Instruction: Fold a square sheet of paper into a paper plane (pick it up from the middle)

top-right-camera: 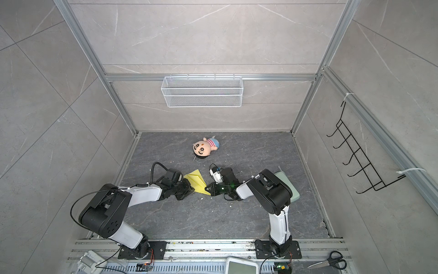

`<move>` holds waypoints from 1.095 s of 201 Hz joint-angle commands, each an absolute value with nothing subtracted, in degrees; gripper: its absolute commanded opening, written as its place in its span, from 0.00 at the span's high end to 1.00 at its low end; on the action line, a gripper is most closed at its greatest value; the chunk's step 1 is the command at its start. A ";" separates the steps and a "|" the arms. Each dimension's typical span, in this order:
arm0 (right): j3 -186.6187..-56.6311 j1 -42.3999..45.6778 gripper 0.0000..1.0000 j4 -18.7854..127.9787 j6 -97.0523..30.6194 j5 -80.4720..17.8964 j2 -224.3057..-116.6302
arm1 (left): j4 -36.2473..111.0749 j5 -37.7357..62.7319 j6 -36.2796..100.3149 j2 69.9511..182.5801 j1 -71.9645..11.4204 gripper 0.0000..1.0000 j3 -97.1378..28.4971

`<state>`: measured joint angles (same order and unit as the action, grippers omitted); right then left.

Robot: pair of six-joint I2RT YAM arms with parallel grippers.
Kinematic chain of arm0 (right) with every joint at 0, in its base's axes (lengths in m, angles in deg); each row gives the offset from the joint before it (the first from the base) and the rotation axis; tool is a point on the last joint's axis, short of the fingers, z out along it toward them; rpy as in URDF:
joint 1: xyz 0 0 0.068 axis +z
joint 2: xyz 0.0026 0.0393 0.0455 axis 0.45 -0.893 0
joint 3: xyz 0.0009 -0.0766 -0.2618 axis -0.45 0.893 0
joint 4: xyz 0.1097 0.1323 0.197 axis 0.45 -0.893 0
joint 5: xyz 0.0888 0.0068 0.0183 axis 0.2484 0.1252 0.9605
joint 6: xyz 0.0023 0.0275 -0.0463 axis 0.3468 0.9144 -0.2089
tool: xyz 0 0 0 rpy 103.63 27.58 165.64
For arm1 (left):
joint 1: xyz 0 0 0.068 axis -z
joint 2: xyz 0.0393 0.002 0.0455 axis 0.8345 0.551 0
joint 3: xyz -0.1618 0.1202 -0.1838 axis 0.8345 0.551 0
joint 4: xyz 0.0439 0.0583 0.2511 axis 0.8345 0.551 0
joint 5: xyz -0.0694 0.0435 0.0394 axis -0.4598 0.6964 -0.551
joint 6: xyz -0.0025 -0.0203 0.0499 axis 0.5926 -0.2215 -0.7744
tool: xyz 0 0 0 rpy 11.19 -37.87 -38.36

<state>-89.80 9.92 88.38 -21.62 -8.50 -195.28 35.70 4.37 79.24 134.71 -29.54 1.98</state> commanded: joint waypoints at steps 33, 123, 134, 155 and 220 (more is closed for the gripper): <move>-91.69 8.52 0.95 83.32 -14.64 -5.58 -198.23 | 40.61 5.74 76.29 134.69 -29.34 0.92 0.35; -93.19 8.11 0.96 80.81 -11.06 -4.04 -199.53 | 35.37 -0.80 69.31 134.78 -29.39 0.89 -5.82; -93.31 8.07 0.96 80.73 -10.95 -3.92 -199.73 | 33.67 -1.94 69.27 136.07 -29.40 0.88 -6.59; -93.32 7.87 0.95 80.35 -10.99 -3.99 -199.85 | 33.55 -2.08 69.27 138.46 -29.33 0.88 -8.00; -93.23 7.53 0.88 79.35 -11.40 -4.34 -200.15 | 33.18 -1.74 68.94 142.89 -29.36 0.88 -9.77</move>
